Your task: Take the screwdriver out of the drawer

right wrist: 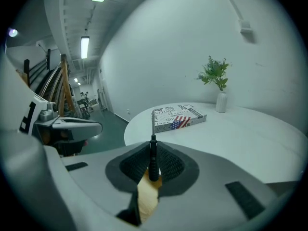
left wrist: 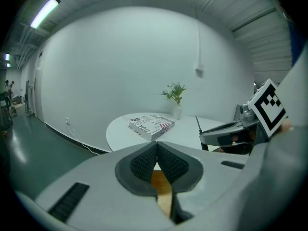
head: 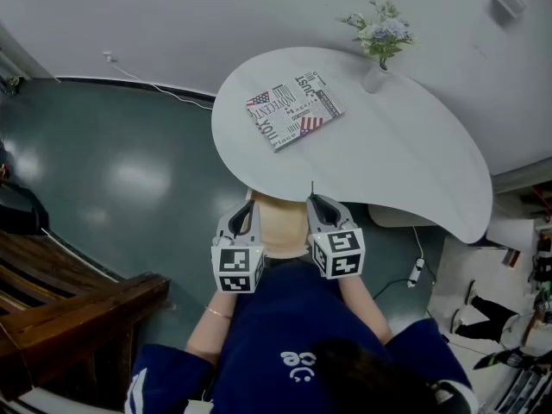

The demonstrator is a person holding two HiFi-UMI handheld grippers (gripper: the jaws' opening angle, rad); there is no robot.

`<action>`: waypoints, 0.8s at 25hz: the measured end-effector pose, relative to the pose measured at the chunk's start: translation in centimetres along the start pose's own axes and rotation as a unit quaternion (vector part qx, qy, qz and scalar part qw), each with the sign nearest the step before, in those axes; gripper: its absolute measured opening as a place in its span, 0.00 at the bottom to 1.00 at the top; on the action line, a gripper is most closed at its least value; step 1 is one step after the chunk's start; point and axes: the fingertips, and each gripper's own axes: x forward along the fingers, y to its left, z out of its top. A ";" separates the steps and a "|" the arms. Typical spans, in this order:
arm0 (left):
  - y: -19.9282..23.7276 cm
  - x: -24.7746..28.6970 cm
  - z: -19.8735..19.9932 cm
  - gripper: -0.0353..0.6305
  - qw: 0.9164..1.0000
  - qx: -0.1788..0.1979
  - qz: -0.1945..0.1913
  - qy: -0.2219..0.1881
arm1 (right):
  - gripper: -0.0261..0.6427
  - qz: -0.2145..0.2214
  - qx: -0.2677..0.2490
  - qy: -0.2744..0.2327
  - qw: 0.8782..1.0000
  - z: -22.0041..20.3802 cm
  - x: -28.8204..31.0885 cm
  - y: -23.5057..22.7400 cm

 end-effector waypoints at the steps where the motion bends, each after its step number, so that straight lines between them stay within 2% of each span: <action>1: -0.1 0.0 0.0 0.06 1.000 -0.001 0.000 -0.001 | 0.11 -0.002 0.001 -0.001 1.000 -0.1 -0.1 -0.1; 6: -0.6 -0.2 0.6 0.06 1.000 0.002 -0.002 -0.014 | 0.11 -0.011 0.003 -0.010 1.000 -0.2 -0.7 -0.4; 20: -0.8 -0.1 0.1 0.06 1.000 0.004 -0.007 -0.003 | 0.11 -0.010 -0.023 -0.011 1.000 -0.8 -0.7 0.1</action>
